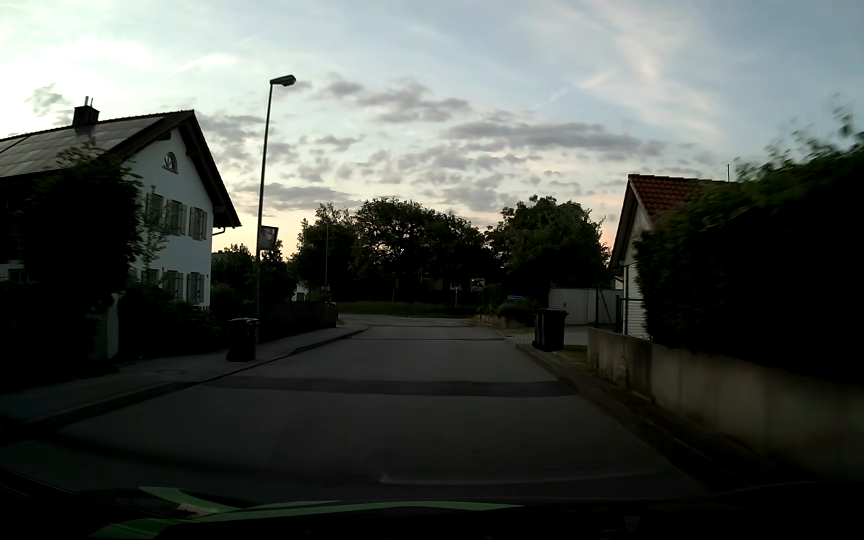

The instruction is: Follow the waypoints while adhering to traffic rules and regulations

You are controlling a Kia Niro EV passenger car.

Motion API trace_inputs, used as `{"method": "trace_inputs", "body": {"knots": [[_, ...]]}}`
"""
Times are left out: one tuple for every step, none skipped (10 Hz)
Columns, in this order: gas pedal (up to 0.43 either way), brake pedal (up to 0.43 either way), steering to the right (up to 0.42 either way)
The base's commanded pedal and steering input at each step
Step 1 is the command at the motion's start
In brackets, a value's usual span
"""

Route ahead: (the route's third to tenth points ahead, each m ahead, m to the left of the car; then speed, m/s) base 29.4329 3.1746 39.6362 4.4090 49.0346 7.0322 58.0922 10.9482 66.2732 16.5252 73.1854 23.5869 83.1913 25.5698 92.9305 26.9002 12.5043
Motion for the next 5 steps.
{"method": "trace_inputs", "body": {"knots": [[0.000,0.122,-0.003],[0.000,0.122,-0.003],[0.000,0.122,-0.003],[0.000,0.110,-0.003],[0.000,0.110,-0.003]]}}
